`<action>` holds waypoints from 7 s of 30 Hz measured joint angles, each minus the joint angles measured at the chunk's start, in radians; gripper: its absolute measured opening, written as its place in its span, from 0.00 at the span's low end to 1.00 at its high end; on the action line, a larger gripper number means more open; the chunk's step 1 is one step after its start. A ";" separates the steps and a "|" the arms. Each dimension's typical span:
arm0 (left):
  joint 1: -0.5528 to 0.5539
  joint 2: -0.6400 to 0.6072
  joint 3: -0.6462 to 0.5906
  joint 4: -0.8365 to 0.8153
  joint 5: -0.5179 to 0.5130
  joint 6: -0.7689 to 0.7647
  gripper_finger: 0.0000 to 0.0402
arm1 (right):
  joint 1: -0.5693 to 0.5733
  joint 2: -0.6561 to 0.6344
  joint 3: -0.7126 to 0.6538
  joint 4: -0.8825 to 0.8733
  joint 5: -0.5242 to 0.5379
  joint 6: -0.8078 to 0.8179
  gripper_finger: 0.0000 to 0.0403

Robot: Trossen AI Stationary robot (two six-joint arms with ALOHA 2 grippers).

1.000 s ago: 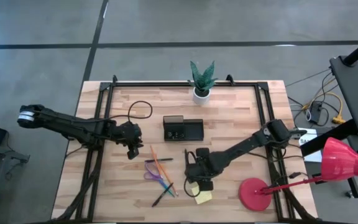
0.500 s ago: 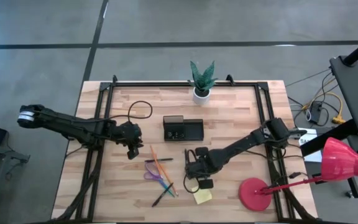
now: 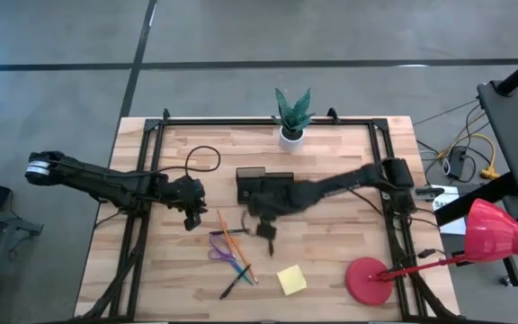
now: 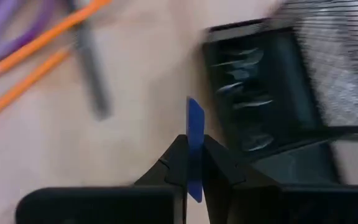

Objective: Pick and place office supplies into organizer
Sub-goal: Put the eraser into the desk organizer, then put the sticky note into the desk organizer, then put the top right pen into the desk organizer

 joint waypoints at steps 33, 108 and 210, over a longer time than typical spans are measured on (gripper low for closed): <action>0.000 0.000 0.000 0.004 -0.015 -0.008 0.22 | 0.148 -0.016 0.049 -0.291 -0.234 -0.027 0.43; -0.265 0.425 0.469 -0.007 -0.187 0.424 0.22 | 0.330 -0.256 -0.380 -0.078 0.509 1.524 0.02; -0.177 0.136 0.082 0.090 -0.146 0.121 0.22 | 0.120 0.105 -0.095 -0.146 -0.119 0.327 0.24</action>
